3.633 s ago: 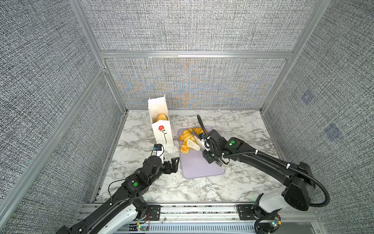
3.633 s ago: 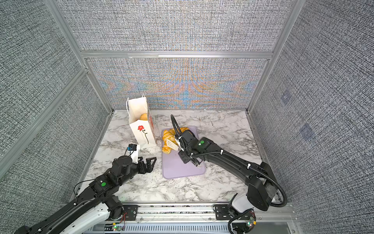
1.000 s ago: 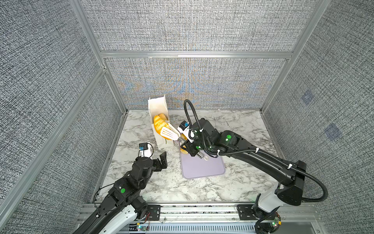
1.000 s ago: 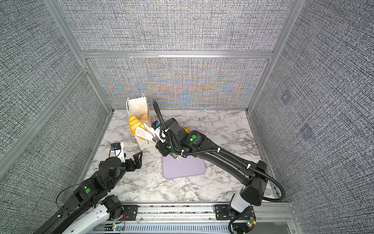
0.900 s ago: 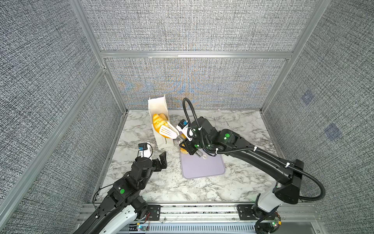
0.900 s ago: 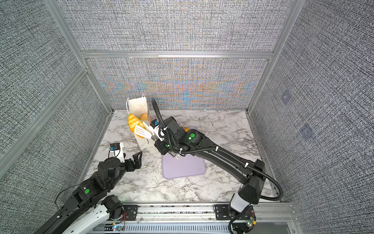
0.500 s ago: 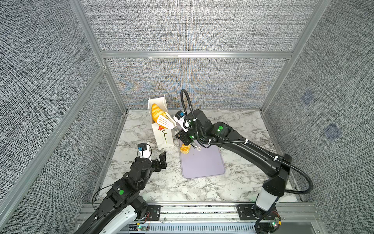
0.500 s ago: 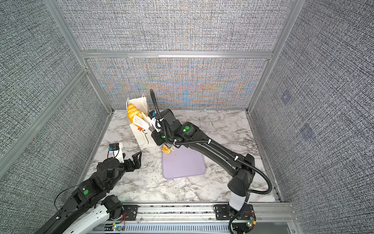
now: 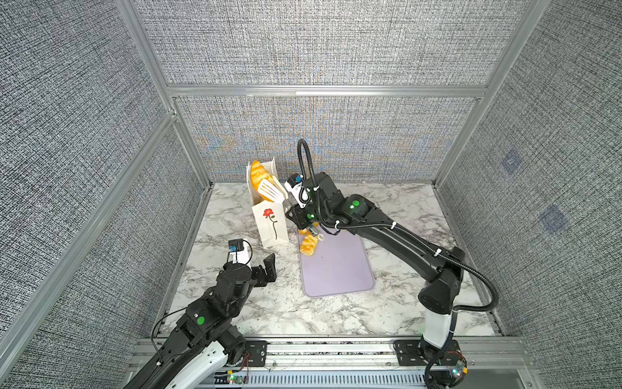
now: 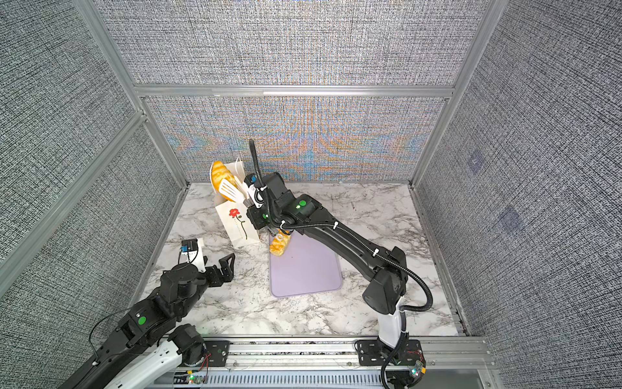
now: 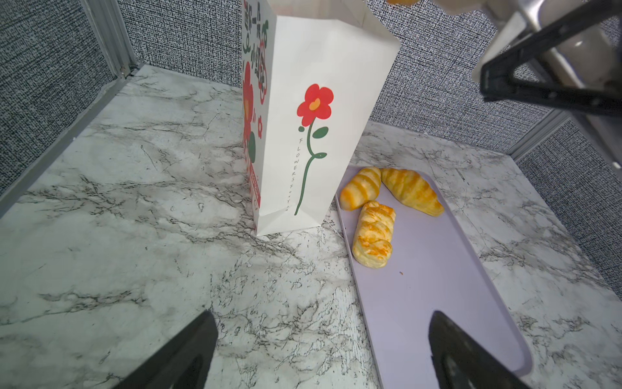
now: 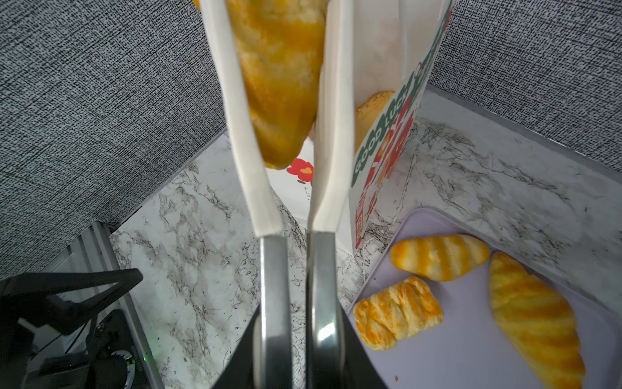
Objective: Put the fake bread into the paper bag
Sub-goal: 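Lower the croissant into the bag and open the tongs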
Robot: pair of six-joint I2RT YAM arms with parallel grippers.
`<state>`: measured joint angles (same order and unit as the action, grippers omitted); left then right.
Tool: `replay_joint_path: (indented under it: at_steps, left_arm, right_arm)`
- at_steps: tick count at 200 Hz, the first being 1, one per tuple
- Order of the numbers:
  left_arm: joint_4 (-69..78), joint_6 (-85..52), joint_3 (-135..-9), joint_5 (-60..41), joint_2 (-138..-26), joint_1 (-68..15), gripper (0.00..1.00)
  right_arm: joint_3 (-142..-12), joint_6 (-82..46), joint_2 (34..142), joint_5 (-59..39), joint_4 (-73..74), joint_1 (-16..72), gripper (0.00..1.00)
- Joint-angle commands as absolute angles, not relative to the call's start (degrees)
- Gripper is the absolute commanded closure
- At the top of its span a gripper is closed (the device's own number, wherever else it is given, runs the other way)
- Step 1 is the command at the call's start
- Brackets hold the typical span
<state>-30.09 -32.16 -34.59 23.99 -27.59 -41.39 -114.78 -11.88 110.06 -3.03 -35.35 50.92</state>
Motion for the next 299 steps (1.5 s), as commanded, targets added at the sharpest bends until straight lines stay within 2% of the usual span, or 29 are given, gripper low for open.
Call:
replay_joint_path:
  at_steps: [1, 109, 132, 169, 220, 265, 299]
  left_arm:
    - [-30.15, -32.52, -34.50, 24.08, -27.52, -41.39, 0.00]
    - [-28.47, -30.59, -35.13, 21.46, -32.83, -41.33, 0.01]
    - [-28.67, -30.59, -35.02, 21.48, -32.40, -41.38, 0.01]
    - [-29.27, -30.85, -35.07, 21.61, -31.74, -41.38, 0.01]
    - [-29.88, -31.02, -35.37, 21.54, -31.64, -41.37, 0.01]
    - [-29.88, -30.96, -35.51, 20.89, -31.88, -41.41, 0.01]
    - [-29.64, -31.19, -34.43, 19.63, -31.08, -41.41, 0.01]
  right_arm:
    - [-115.81, -13.03, 110.79, -3.00, -31.71, 50.54, 0.73]
    - [-122.60, -12.04, 116.95, -2.59, -35.22, 49.33, 0.71]
    - [-122.61, -11.96, 116.97, -1.53, -35.33, 49.20, 0.66]
    - [-122.76, -11.67, 116.88, -1.10, -36.04, 49.04, 0.52]
    - [-121.64, -10.90, 114.59, -0.39, -36.28, 49.16, 0.43]
    - [-118.39, -9.48, 110.38, 1.77, -36.03, 49.99, 0.43]
    - [-109.51, -9.37, 103.52, 5.56, -35.01, 50.75, 0.43]
